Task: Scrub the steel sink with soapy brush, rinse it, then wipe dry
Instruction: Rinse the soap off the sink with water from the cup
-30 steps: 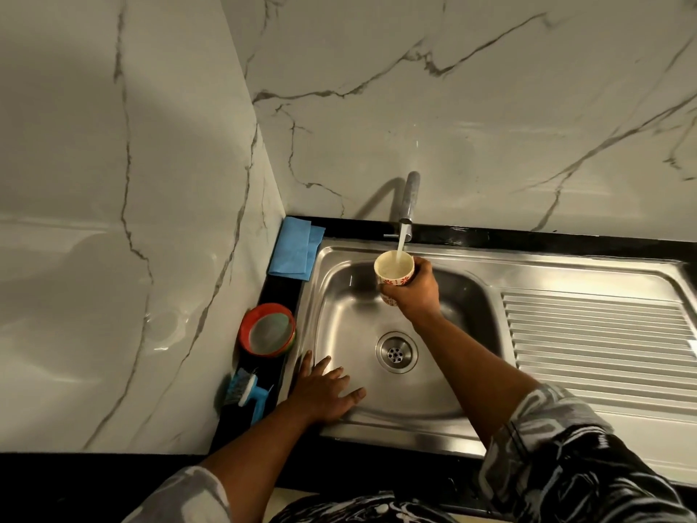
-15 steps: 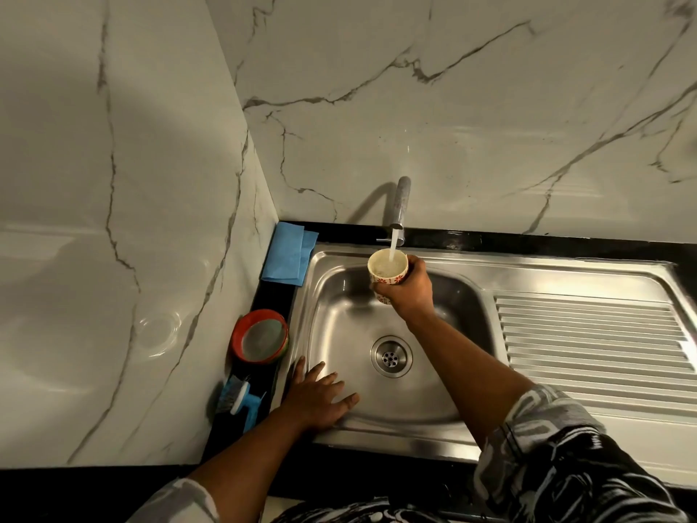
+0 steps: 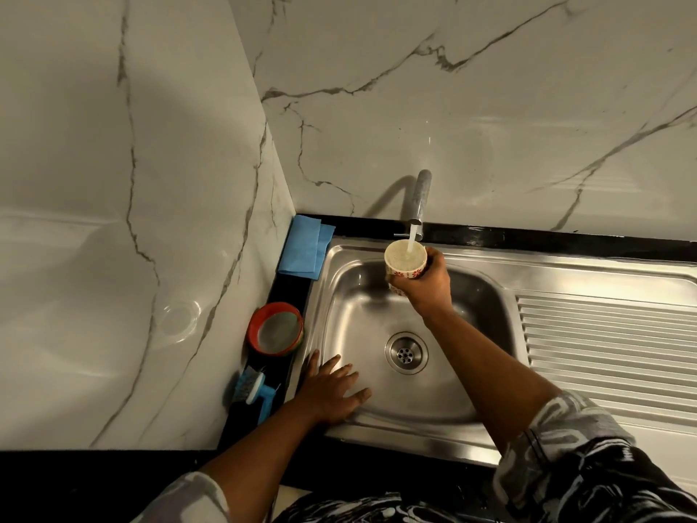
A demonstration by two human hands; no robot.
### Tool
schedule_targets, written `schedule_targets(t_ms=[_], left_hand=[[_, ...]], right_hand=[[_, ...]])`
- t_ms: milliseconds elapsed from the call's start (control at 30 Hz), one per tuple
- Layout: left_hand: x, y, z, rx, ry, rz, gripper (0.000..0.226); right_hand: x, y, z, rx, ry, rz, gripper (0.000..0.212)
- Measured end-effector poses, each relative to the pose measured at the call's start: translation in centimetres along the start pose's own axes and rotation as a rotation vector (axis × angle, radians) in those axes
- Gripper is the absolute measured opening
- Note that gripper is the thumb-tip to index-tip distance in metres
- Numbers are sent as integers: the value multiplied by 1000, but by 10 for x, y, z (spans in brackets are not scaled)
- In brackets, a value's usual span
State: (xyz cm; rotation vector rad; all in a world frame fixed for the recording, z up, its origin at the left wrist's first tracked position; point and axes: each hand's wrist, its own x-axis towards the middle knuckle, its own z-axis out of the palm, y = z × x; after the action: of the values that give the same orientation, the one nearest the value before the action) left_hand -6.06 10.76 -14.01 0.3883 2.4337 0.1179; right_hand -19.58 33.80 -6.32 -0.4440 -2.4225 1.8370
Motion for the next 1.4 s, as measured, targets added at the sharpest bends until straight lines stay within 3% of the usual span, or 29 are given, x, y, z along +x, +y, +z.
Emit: schedule_targets(t_ms=[267,433,533,667,767,900,1167,1267,1400], left_hand=[[-34,-9,26,-51,96,-40,113],[-34,-5,32,-106,99,-103,117],[-35,-2,32,-121,130,-123,117],[-34,-2,32,-121,156,-114,119],[-32,-2,30,-125,134,-121,120],[-32,-2,27,-137,74,-135,120],[-33,-1,25,-135,66,-123,119],[-33,-1,24,-128,58,-123,119],[-30,-3,26,-122,43,-128,121]], right_hand=[[-55,22,-42,-41,-194,-18,85],[-100,67,-58,-403,-464,9,90],[-110,89,-40,-632,-638,-43,104],[-97,85,9,-737,-764,-98,99],[-74,69,52,-763,-727,-152,98],[-45,53,81,-694,-557,-86,96],[-54,67,42,-411,-234,99,98],[-76,80,30,-450,-257,118,100],[-81,81,41,-518,-466,197,101]])
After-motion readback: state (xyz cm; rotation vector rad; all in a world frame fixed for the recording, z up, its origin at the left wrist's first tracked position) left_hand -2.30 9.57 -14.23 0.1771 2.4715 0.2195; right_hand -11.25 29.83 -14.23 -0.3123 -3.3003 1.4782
